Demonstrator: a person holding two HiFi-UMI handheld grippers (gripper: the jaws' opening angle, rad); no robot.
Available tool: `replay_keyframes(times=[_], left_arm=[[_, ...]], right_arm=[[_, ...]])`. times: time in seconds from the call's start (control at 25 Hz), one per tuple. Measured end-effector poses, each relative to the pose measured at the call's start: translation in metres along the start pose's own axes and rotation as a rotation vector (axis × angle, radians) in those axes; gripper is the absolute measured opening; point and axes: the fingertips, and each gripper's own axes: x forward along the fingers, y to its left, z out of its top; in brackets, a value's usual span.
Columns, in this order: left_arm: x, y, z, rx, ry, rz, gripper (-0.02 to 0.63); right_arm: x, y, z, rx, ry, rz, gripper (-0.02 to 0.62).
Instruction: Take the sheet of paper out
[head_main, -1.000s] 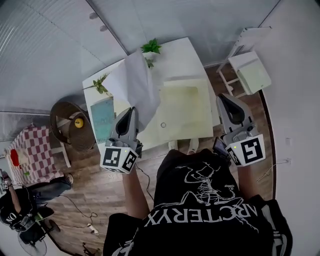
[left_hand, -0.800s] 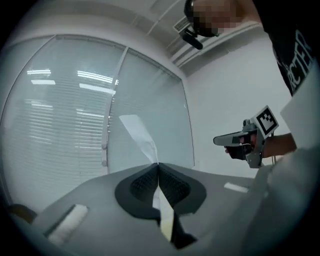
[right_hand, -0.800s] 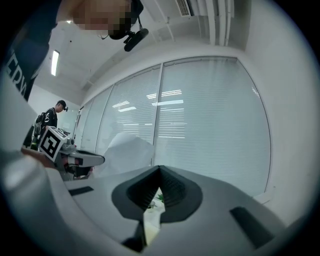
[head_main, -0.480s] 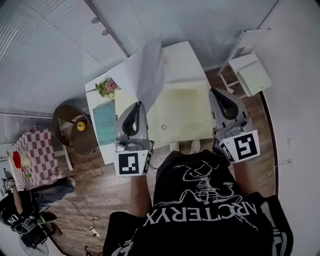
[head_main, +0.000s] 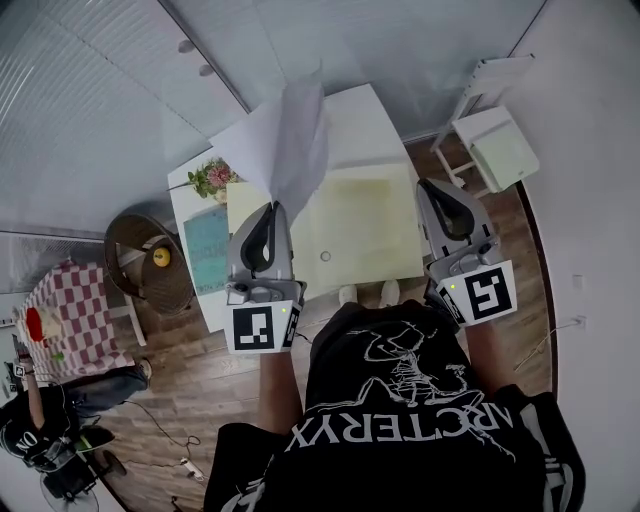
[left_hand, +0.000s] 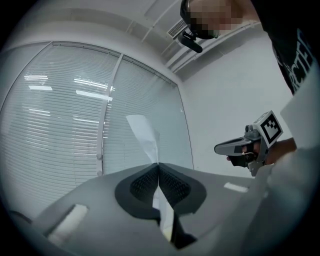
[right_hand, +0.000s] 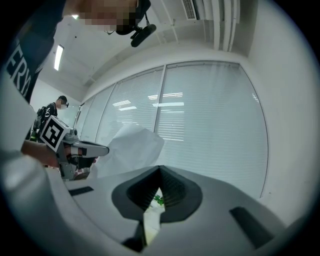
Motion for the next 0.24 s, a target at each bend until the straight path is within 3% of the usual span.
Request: replay_keyframes(times=[0.24], left_arm=[[0.0006,-0.0037,0.0012,0.001,0.006,-0.005,0.009]], right_arm=[[-0.0036,-0.0016,-0.0005,0.003,0.008,-0.007,0.011]])
